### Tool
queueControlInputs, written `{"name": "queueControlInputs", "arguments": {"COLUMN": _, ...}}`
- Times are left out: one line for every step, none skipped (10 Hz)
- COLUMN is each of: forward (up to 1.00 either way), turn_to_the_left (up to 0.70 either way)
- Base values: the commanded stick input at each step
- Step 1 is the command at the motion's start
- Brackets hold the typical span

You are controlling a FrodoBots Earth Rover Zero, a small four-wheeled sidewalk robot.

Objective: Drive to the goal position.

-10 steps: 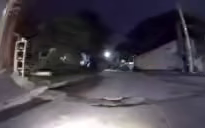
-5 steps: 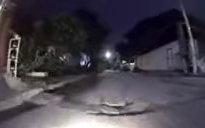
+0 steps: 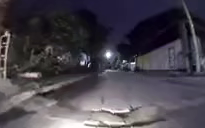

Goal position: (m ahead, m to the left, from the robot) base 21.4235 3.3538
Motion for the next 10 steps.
{"name": "queueControlInputs", "arguments": {"forward": 0.50, "turn_to_the_left": 0.00}}
{"name": "queueControlInputs", "arguments": {"forward": 0.50, "turn_to_the_left": 0.00}}
{"name": "queueControlInputs", "arguments": {"forward": 0.50, "turn_to_the_left": 0.00}}
{"name": "queueControlInputs", "arguments": {"forward": 0.50, "turn_to_the_left": 0.00}}
{"name": "queueControlInputs", "arguments": {"forward": 0.50, "turn_to_the_left": 0.00}}
{"name": "queueControlInputs", "arguments": {"forward": 0.50, "turn_to_the_left": 0.00}}
{"name": "queueControlInputs", "arguments": {"forward": 0.50, "turn_to_the_left": 0.00}}
{"name": "queueControlInputs", "arguments": {"forward": 0.50, "turn_to_the_left": 0.00}}
{"name": "queueControlInputs", "arguments": {"forward": 0.50, "turn_to_the_left": 0.00}}
{"name": "queueControlInputs", "arguments": {"forward": 0.50, "turn_to_the_left": 0.00}}
